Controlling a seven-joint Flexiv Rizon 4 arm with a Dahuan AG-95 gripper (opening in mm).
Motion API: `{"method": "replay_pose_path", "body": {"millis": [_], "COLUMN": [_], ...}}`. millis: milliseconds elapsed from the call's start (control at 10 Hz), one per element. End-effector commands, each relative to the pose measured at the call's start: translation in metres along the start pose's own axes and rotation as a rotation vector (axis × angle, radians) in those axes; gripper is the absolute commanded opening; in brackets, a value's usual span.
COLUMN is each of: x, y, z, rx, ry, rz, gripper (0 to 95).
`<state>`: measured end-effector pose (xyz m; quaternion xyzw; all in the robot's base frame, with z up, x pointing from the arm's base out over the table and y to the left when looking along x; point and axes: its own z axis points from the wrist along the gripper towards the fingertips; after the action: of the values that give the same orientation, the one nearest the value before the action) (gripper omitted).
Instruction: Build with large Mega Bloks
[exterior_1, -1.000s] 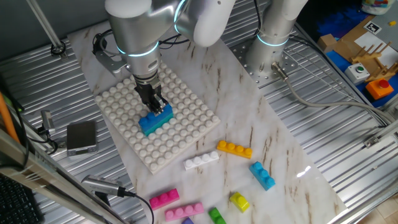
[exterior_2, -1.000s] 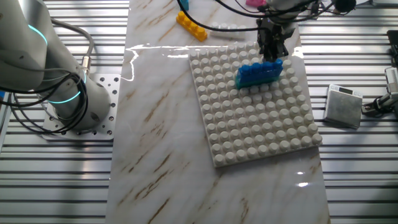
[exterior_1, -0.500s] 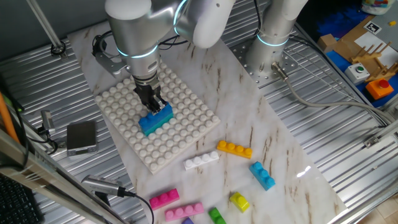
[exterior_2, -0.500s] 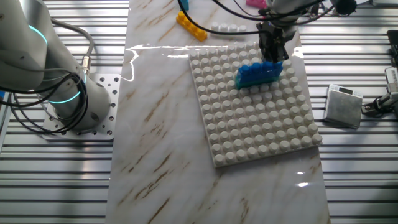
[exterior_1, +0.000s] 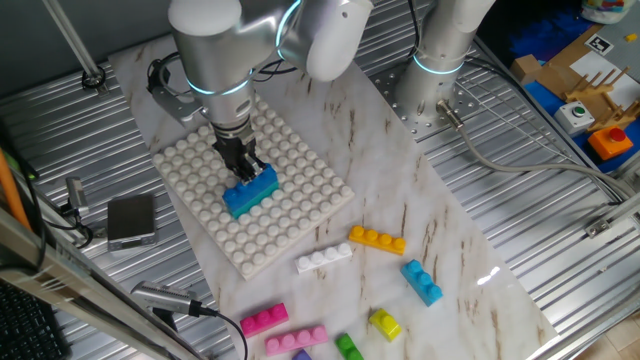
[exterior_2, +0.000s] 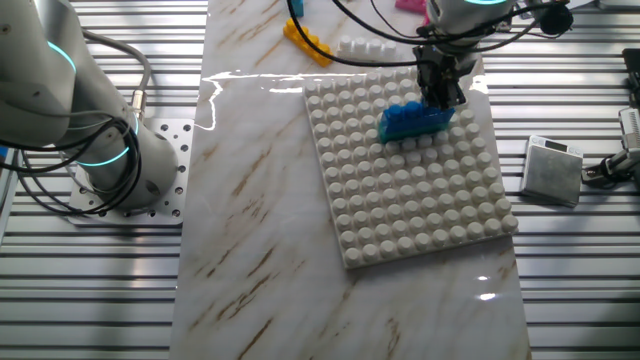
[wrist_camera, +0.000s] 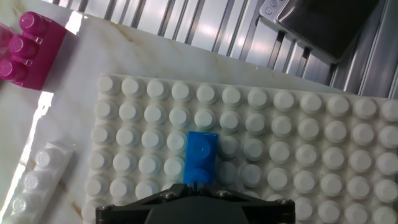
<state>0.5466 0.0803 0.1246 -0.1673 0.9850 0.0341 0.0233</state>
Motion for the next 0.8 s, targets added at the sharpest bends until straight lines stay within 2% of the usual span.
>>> {"method": "replay_pose_path", "body": {"millis": [100,300,500,800], "x": [0.000,0.002,0.004,0.004], "y": [-0.001,0.001,0.005,0.006], "z": [0.003,0.010,0.016,0.019], "rx": [0.004,0.000,0.010,0.013], "ry": [0.005,0.000,-0.004,-0.004], "rz": [-0.002,-0.003,-0.008,-0.014], "gripper": [0.0,0.0,0.0,0.0]}}
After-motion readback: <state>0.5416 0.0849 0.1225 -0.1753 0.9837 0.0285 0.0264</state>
